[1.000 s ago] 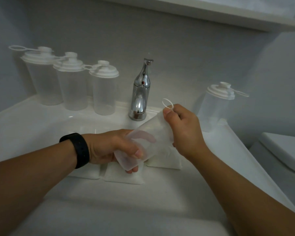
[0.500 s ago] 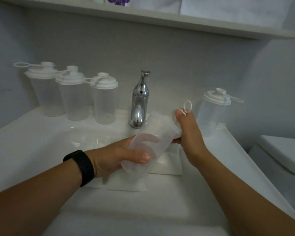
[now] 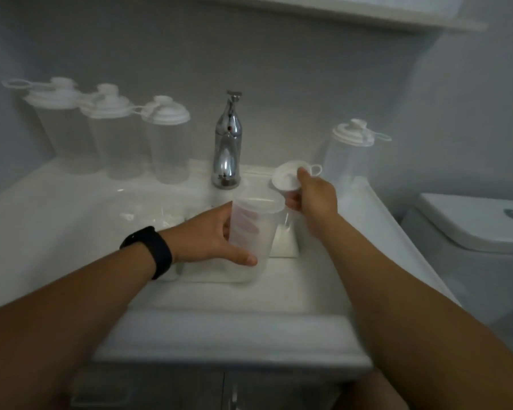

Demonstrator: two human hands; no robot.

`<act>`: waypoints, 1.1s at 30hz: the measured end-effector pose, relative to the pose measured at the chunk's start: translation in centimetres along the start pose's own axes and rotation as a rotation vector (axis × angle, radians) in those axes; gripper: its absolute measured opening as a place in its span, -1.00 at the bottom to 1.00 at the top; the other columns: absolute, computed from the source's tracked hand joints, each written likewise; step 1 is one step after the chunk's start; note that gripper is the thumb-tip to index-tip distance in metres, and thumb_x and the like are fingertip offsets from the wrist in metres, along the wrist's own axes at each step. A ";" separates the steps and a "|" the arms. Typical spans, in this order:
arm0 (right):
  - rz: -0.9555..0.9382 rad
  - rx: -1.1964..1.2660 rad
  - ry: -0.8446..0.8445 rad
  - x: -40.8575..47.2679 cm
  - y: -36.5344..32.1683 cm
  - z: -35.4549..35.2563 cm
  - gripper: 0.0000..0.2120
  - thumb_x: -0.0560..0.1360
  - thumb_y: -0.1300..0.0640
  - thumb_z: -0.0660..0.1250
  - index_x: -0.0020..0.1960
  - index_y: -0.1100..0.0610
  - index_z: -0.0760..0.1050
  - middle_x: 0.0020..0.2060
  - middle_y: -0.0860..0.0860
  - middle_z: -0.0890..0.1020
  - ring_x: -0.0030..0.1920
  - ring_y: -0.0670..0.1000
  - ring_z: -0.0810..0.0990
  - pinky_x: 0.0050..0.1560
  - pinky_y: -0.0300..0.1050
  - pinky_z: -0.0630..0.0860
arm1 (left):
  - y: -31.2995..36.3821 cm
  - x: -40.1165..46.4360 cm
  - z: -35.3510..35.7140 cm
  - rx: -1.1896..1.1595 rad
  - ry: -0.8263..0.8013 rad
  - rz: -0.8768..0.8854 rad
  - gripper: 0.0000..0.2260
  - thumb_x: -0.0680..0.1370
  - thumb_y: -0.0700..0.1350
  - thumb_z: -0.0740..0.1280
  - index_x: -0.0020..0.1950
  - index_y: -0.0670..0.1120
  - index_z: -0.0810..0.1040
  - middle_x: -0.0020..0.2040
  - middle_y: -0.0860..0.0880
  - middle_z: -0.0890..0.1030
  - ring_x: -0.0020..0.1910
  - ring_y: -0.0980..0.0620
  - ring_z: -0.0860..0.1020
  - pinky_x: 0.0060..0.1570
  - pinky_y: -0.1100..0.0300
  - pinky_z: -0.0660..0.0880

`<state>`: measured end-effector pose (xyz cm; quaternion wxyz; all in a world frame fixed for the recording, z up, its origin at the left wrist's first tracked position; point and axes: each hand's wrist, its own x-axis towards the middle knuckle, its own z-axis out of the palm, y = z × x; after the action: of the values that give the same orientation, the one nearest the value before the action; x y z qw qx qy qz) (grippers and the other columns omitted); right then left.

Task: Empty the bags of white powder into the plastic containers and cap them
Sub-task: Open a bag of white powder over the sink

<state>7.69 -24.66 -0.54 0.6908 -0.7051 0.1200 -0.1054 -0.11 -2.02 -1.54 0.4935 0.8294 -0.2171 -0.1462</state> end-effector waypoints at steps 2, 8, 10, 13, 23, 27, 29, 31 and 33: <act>0.054 0.149 -0.073 -0.1 -0.2 -0.2 -0.83 0.63 0.10 0.35 0.05 0.23 0.55 -0.15 0.14 0.64 -0.27 0.04 0.67 -0.10 -0.05 0.69 | -0.2 0.0 0.1 0.036 0.043 -0.024 -0.16 0.23 0.16 0.71 0.43 0.11 0.42 0.28 0.19 0.63 0.26 0.22 0.60 0.33 0.10 0.53; -0.056 -0.057 0.005 -0.9 -0.3 -0.6 -0.59 0.58 0.22 0.41 0.39 0.18 0.42 0.09 0.13 0.54 -0.19 0.05 0.66 -0.22 -0.13 0.68 | -0.1 -0.2 1.3 0.020 0.119 -0.026 -0.13 0.21 0.16 0.70 0.44 0.15 0.42 0.30 0.16 0.62 0.24 0.19 0.62 0.32 0.08 0.55; -0.081 -0.096 0.009 -1.3 -0.6 -0.5 -0.53 0.60 0.23 0.37 0.49 0.17 0.38 0.02 0.07 0.56 -0.20 0.03 0.65 -0.24 -0.15 0.67 | 0.5 -0.1 1.9 0.043 0.145 -0.021 -0.20 0.27 0.06 0.70 0.44 0.11 0.44 0.27 0.13 0.64 0.20 0.20 0.63 0.29 0.14 0.57; -0.159 -0.171 0.009 -1.6 -0.6 -0.4 -0.53 0.60 0.27 0.33 0.49 0.15 0.35 0.01 0.05 0.54 -0.09 0.09 0.66 -0.42 -0.32 0.55 | 0.8 0.2 2.8 0.079 0.145 -0.023 -0.28 0.30 -0.03 0.71 0.36 0.07 0.46 0.20 0.15 0.64 0.14 0.20 0.63 0.20 0.22 0.59; 0.008 -0.041 -0.147 -1.1 -0.5 0.1 -0.49 0.64 0.15 0.29 0.57 0.13 0.30 0.20 0.14 0.58 -0.01 0.05 0.64 -0.02 -0.10 0.68 | -0.6 0.9 3.2 0.314 0.031 -0.002 -0.24 0.25 0.06 0.71 0.35 0.10 0.43 0.21 0.17 0.61 0.16 0.16 0.60 0.23 0.10 0.58; -0.125 -0.282 -0.152 -1.3 -0.3 0.0 -0.46 0.62 0.05 0.33 0.56 0.12 0.33 0.43 0.11 0.48 0.08 0.06 0.63 -0.19 -0.24 0.62 | -0.7 1.2 3.4 0.306 0.033 -0.029 -0.29 0.28 0.02 0.71 0.32 0.01 0.43 0.19 0.08 0.61 0.15 0.09 0.60 0.22 0.06 0.58; -0.155 -0.317 -0.150 -1.3 -0.2 -0.2 -0.44 0.60 0.06 0.38 0.55 0.13 0.35 0.44 0.12 0.47 0.00 0.01 0.62 -0.30 -0.32 0.58 | -0.4 1.1 3.6 0.324 0.035 -0.026 -0.30 0.30 0.03 0.70 0.30 0.05 0.40 0.15 0.09 0.59 0.11 0.09 0.59 0.17 0.12 0.59; -0.185 -0.348 -0.149 -1.4 -0.2 -0.3 -0.40 0.58 0.09 0.42 0.56 0.13 0.32 0.43 0.13 0.46 0.05 0.03 0.57 -0.39 -0.37 0.53 | 0.0 1.1 4.0 0.358 0.037 -0.014 -0.25 0.30 0.04 0.69 0.34 0.09 0.34 0.10 0.11 0.57 0.05 0.11 0.58 0.06 0.22 0.57; -0.210 -0.361 -0.151 -1.4 -0.4 -0.3 -0.37 0.58 0.10 0.43 0.58 0.12 0.28 0.41 0.13 0.45 0.09 0.05 0.53 -0.42 -0.38 0.52 | 0.2 1.1 4.3 0.385 0.042 -0.008 -0.20 0.30 0.05 0.70 0.38 0.09 0.30 0.07 0.10 0.57 0.01 0.11 0.58 -0.03 0.27 0.54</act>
<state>6.22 -24.50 -0.13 0.5458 -0.8318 0.0108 -0.1008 -1.18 -5.86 -3.39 0.3295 0.9123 -0.2274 -0.0867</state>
